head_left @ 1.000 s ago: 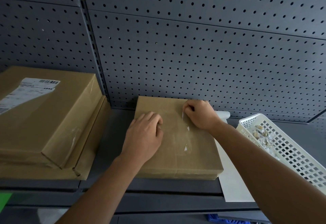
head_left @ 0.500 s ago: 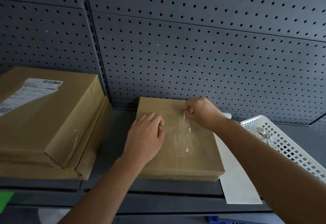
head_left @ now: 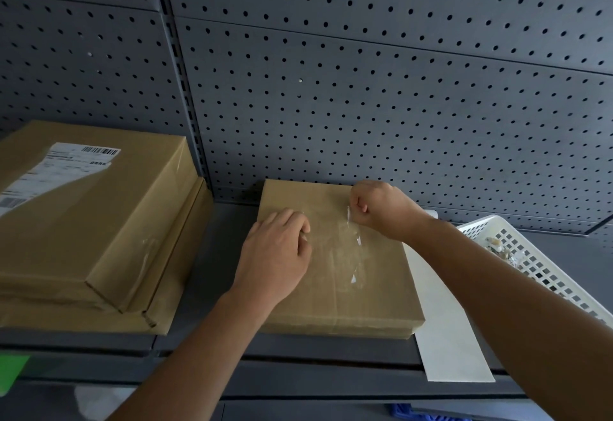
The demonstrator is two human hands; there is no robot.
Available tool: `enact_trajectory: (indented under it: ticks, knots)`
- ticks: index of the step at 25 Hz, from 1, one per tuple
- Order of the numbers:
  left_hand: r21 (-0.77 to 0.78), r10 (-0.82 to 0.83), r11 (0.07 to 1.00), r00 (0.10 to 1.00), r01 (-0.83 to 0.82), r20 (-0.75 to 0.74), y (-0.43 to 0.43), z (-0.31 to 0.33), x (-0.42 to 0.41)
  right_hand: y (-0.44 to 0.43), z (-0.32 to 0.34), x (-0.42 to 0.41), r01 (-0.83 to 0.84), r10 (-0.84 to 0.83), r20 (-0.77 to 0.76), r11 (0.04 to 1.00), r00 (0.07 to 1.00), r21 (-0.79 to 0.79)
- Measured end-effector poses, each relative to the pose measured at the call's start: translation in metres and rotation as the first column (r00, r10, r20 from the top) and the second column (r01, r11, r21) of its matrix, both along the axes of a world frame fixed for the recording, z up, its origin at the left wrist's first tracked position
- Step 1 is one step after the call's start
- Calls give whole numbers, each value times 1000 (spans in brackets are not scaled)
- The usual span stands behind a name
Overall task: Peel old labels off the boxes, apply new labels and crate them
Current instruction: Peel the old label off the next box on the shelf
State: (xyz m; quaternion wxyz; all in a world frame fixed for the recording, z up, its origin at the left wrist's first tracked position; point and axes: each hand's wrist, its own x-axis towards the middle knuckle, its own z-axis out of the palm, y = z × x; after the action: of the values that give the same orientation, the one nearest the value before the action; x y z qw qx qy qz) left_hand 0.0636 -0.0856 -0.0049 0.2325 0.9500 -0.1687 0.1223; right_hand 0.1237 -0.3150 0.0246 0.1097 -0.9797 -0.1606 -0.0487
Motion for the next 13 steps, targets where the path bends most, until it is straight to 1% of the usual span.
enact_trajectory:
  ticks: [2,4,6,8,11,13]
  knots:
    - [1,1,1000,1000,-1,3,0,0,0,-5,-4,-3,26,-31,43,994,999,108]
    - [6,6,1000,1000,-6,2,0,0,0,-5,-5,-4,9,-14,39,993,999,120]
    - [9,11,1000,1000,-11,3,0,0,-1,-3,-2,-1,9,-10,9,995,1000,95]
    - [12,9,1000,1000,-9,7,-1,1,-2,-1,4,4,15,-13,-53,1000,998,27]
    - [26,10,1000,1000,-10,9,-1,2,-2,4,15,11,-46,21,-157,987,987,-154]
    - [35,12,999,1000,-13,7,-1,1,-1,9,19,16,-76,34,-168,966,985,-247]
